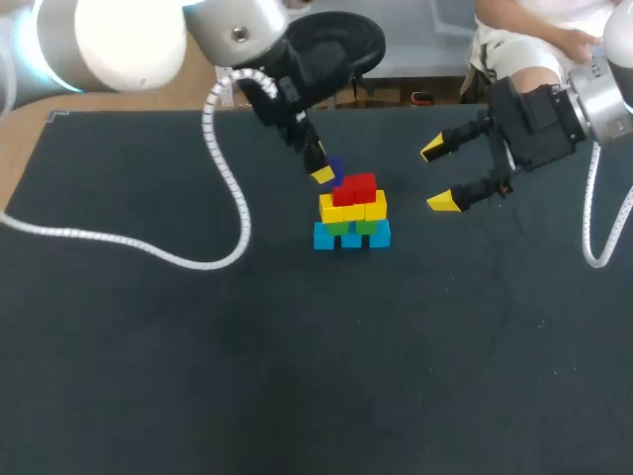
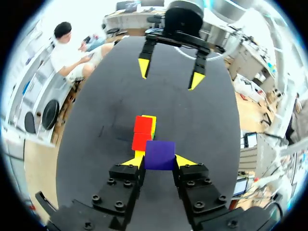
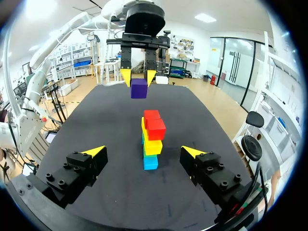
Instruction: Place the blue cubes, place green cubes on the blue cubes, place the yellow cubes on the green cubes, then place the red cubes on the yellow cubes, and place purple cube on the red cubes.
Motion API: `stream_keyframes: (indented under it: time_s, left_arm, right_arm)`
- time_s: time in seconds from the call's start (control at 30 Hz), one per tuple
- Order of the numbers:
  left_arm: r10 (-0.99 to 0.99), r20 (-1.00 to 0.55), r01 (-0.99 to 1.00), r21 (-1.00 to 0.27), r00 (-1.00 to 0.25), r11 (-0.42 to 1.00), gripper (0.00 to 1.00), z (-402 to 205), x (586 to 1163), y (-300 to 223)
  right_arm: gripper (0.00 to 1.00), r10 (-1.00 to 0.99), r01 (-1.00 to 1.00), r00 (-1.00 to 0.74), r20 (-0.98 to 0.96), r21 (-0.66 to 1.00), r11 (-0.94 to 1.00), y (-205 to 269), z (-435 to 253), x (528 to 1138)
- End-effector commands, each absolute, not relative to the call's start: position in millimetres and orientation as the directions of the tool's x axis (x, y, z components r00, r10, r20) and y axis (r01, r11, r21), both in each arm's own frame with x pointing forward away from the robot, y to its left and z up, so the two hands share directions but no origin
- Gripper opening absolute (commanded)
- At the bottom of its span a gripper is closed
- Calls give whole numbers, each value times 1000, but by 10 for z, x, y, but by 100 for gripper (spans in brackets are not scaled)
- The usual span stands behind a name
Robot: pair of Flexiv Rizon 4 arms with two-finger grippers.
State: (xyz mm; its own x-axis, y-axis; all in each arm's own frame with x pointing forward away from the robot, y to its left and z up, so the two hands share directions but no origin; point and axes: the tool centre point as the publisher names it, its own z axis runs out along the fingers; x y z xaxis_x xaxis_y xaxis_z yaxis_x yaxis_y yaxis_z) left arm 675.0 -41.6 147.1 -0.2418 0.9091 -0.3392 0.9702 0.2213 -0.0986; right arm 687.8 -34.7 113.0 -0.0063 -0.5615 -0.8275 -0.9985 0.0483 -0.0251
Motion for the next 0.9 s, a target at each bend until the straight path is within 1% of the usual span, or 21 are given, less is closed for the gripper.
stream_keyframes:
  time_s: [0.03, 0.17, 0.33, 0.57, 0.63, 0.77, 0.9]
  left_arm:
    - [907, -317, 961, -107, -276, 255, 0, 1429, 6738, -474]
    - [882, -343, 946, -124, -323, 299, 0, 1397, 6715, -467]
    - [873, -348, 940, -115, -342, 322, 0, 1423, 6742, -500]
    - [880, -334, 939, -56, -338, 340, 0, 1466, 6770, -624]
    - [885, -338, 943, -28, -321, 332, 0, 1446, 6766, -654]
    - [888, -328, 942, -25, -323, 334, 0, 1344, 6775, -654]
    - [877, -366, 945, -25, -311, 325, 0, 1282, 6775, -651]
  right_arm:
    - [100, -560, -998, -5, -828, -27, 49, -350, 1131, 6870]
    - [100, -560, -998, -5, -828, -27, 49, -350, 1131, 6870]
    - [100, -560, -998, -5, -828, -27, 49, -350, 1131, 6870]
    - [100, -560, -998, -5, -828, -27, 49, -350, 1131, 6870]
    - [100, -560, -998, -5, -828, -27, 49, -350, 1131, 6870]
    - [100, -560, -998, -5, -828, -27, 49, -350, 1131, 6870]
    - [100, -560, -998, -5, -828, -27, 49, -350, 1131, 6870]
